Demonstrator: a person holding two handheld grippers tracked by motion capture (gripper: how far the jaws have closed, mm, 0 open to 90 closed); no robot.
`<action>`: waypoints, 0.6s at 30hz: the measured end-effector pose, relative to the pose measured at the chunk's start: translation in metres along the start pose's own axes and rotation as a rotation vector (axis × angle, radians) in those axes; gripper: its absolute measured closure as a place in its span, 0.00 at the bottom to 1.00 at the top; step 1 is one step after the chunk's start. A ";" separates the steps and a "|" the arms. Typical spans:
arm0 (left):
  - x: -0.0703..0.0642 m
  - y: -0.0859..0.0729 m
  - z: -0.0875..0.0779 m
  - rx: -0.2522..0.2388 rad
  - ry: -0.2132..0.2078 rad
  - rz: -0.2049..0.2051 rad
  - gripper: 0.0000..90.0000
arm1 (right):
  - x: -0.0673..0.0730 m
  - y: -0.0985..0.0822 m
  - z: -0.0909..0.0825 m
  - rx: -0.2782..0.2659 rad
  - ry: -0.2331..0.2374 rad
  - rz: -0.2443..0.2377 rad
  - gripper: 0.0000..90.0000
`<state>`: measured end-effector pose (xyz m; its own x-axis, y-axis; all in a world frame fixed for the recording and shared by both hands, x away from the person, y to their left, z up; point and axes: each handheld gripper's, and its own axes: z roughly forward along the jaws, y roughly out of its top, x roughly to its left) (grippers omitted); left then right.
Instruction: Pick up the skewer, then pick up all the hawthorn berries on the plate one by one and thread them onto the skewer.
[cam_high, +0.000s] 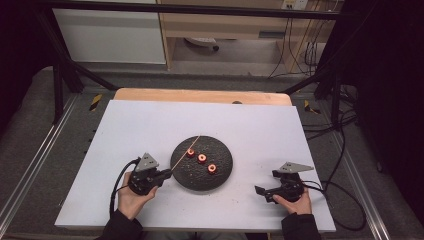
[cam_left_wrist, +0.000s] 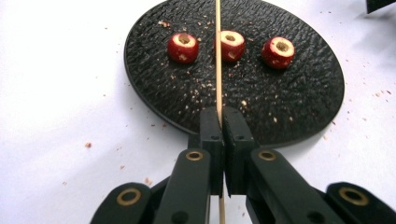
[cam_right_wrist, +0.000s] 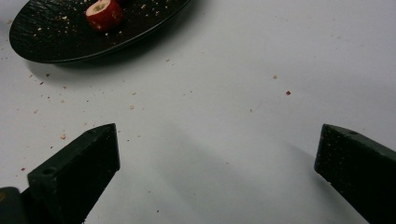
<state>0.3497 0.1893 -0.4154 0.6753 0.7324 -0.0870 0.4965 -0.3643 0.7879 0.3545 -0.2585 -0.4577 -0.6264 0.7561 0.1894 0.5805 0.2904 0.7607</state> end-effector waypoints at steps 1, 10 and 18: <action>0.001 -0.002 -0.002 -0.008 -0.004 -0.002 0.98 | 0.000 0.000 0.000 0.000 0.000 0.000 0.01; 0.007 -0.020 -0.013 -0.065 -0.024 -0.002 0.98 | 0.002 0.002 0.002 0.005 -0.008 0.007 0.01; 0.013 -0.034 -0.018 -0.072 -0.036 0.005 0.98 | 0.010 0.009 0.006 0.003 -0.017 0.000 0.01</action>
<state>0.3320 0.2221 -0.4319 0.6975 0.7091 -0.1036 0.4536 -0.3249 0.8299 0.3564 -0.2452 -0.4525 -0.6172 0.7662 0.1789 0.5824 0.2920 0.7586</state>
